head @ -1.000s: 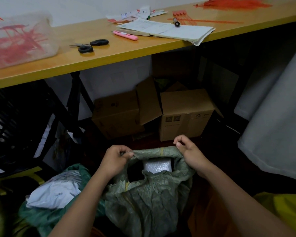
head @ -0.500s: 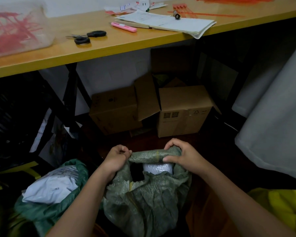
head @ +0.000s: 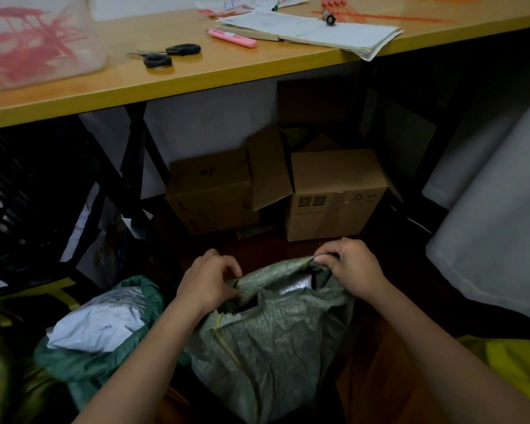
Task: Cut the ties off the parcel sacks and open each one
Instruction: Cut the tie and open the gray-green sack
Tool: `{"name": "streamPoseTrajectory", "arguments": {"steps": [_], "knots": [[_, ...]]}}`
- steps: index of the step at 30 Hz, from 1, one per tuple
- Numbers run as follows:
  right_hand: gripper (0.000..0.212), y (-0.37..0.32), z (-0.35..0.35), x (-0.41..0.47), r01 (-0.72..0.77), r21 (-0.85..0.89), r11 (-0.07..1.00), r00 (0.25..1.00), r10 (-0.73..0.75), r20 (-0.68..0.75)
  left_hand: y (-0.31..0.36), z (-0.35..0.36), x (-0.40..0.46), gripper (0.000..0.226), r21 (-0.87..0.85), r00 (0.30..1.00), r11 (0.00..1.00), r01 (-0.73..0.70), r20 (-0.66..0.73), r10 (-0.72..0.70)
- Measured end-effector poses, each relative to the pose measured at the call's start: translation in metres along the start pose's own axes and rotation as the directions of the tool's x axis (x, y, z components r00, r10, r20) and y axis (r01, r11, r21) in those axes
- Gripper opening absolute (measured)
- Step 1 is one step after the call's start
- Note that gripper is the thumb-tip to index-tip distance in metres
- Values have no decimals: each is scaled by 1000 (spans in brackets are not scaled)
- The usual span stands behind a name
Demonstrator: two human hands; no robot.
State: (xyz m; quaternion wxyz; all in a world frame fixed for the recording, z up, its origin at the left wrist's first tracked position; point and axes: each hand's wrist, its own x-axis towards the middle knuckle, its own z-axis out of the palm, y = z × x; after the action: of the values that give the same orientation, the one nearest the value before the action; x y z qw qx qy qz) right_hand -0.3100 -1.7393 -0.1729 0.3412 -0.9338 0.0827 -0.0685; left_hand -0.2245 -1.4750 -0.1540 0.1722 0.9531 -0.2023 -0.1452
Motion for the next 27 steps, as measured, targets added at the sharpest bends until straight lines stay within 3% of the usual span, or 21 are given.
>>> {"name": "streamPoseTrajectory", "arguments": {"steps": [3, 5, 7, 9, 11, 13, 17, 19, 21, 22, 25, 27], "knots": [[15, -2, 1, -1, -98, 173, 980, 995, 99, -2, 0, 2, -4, 17, -33, 997, 999, 27, -77, -30], [17, -4, 2, -4, -191, 328, 925, 982, 184, 51, 1, 4, -2, 14, -225, 985, 973, 50, -148, -84], [17, -6, 2, -7, -275, 472, 837, 961, 249, 120, 2, 1, 2, 19, -474, 972, 874, 104, -136, -190], [22, -8, -2, -9, -330, 596, 732, 943, 287, 169, 4, -6, 7, 19, -689, 961, 704, 172, -40, -275], [19, -12, -8, -9, -361, 686, 632, 931, 292, 220, 3, -9, 10, 15, -801, 958, 565, 198, 36, -285], [14, -14, -10, -10, -365, 720, 590, 931, 247, 270, 1, -9, 11, 15, -836, 964, 506, 212, 92, -251], [23, -5, -8, -15, -390, 645, 658, 919, 231, 320, 3, 3, 8, 22, -772, 955, 563, 297, 256, -151], [12, 0, -9, -18, -375, 634, 676, 919, 178, 353, 4, 7, 6, 18, -732, 950, 611, 302, 287, -126], [31, 4, -8, -20, -343, 671, 658, 921, 97, 376, 3, 6, 4, 7, -690, 958, 676, 258, 272, -89], [39, 5, -7, -20, -317, 687, 654, 930, 70, 362, 1, 6, 3, 13, -680, 960, 693, 237, 272, -61], [20, 3, 1, -17, -197, 670, 715, 973, 62, 220, 0, 4, 0, 38, -663, 959, 726, 179, 281, 20], [6, 3, 6, -14, -183, 647, 741, 983, 116, 146, -2, 4, -2, 40, -547, 979, 832, 92, 202, 25]]}}
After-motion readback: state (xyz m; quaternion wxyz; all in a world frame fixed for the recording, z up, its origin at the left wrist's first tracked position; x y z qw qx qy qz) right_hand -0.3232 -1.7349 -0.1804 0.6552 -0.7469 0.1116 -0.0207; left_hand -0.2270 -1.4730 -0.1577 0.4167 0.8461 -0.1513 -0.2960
